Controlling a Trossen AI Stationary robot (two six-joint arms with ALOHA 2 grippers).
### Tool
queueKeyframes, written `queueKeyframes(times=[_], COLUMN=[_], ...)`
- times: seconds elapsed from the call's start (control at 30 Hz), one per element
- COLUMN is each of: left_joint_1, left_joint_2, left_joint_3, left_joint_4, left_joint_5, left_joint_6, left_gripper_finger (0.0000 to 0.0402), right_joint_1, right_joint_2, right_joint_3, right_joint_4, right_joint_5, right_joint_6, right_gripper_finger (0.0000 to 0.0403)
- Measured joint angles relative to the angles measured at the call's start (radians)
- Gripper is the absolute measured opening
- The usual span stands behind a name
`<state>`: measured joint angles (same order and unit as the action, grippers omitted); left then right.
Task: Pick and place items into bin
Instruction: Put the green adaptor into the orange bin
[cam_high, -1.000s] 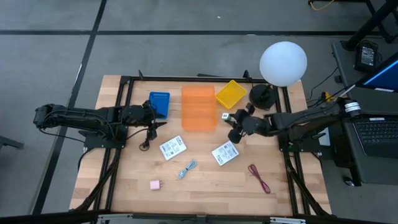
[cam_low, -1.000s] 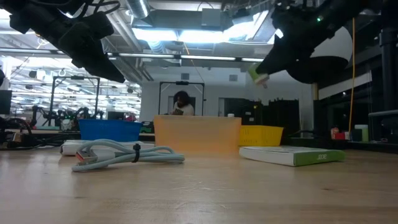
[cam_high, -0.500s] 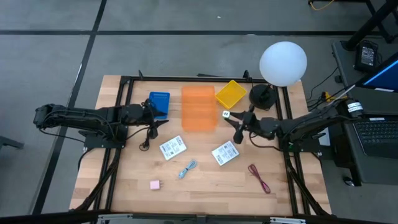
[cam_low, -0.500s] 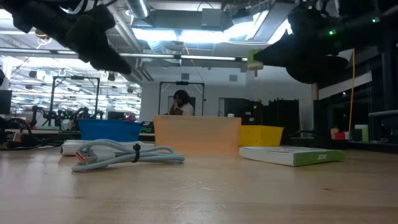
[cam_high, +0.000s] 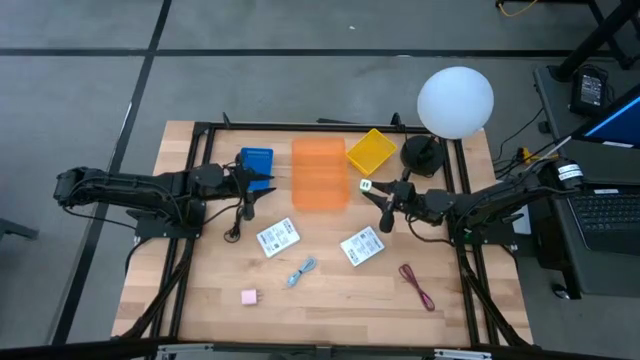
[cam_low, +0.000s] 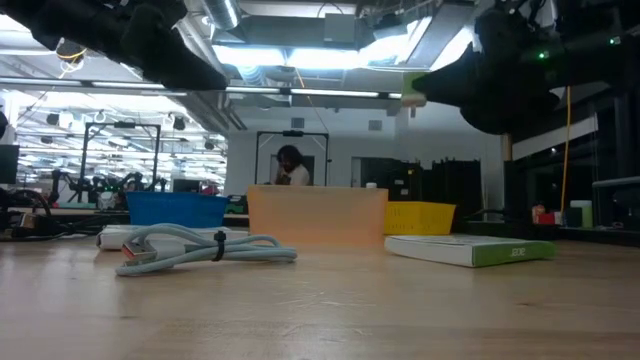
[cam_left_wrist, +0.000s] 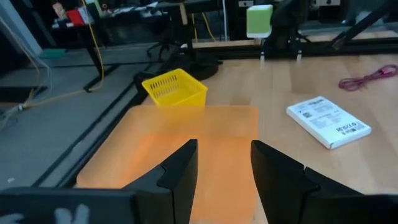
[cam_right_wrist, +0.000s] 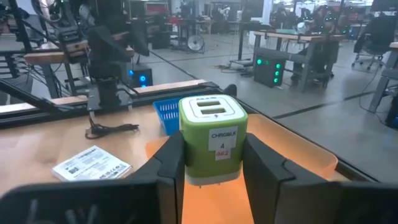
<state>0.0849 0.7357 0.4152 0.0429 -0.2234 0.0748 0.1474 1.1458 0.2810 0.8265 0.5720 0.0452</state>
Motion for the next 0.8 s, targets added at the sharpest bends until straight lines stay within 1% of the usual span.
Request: queueKeyframes(times=[0.33, 0.67, 0.8], left_joint_1=[0.000, 0.000, 0.000], left_joint_2=[0.000, 0.000, 0.000], left_joint_3=[0.000, 0.000, 0.000], left_joint_4=[0.000, 0.000, 0.000], left_joint_5=[0.000, -0.003, -0.003], left_joint_6=[0.030, 0.060, 0.062], left_gripper_finger=[0.0143, 0.0143, 0.0143], right_joint_1=[-0.005, -0.091, -0.128], right_joint_2=[0.033, 0.125, 0.194], right_joint_3=[0.000, 0.006, 0.063], right_joint_4=[0.019, 0.036, 0.039], right_joint_5=[0.002, 0.001, -0.068], right_joint_6=[0.025, 0.118, 0.130], right_gripper_finger=[0.0099, 0.0099, 0.0099])
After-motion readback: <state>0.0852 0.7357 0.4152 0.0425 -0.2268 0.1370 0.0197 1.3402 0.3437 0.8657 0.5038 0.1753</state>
